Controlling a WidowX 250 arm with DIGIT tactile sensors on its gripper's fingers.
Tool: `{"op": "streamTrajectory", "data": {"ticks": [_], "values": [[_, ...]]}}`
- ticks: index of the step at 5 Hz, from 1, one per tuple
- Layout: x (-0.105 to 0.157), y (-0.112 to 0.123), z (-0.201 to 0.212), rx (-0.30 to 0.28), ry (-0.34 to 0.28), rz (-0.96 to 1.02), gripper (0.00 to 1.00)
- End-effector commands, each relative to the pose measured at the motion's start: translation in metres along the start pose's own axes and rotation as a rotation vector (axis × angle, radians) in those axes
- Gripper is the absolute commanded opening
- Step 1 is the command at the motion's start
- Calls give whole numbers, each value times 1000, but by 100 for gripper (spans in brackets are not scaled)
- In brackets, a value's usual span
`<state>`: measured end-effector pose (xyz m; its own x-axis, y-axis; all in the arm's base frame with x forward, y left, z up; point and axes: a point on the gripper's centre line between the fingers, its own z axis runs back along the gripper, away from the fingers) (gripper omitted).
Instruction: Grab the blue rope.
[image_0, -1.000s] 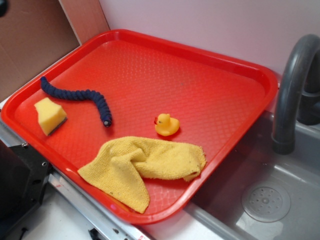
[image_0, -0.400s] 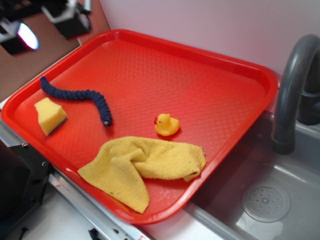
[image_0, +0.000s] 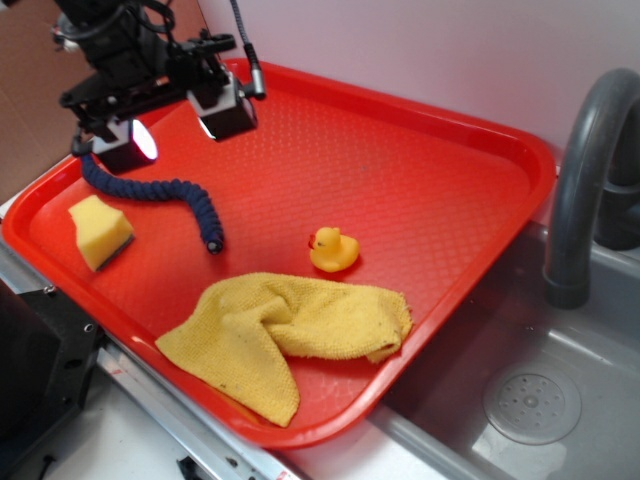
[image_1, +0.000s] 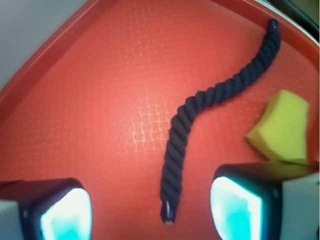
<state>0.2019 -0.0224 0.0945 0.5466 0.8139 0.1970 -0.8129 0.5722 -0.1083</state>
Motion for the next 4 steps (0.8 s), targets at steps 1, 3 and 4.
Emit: {"op": "streamTrajectory", "data": {"ticks": [1, 3, 4], "values": [[25, 21, -60, 80, 28, 116, 100], [15, 24, -97, 65, 57, 17, 100], [15, 26, -100, 67, 54, 15, 0]]}}
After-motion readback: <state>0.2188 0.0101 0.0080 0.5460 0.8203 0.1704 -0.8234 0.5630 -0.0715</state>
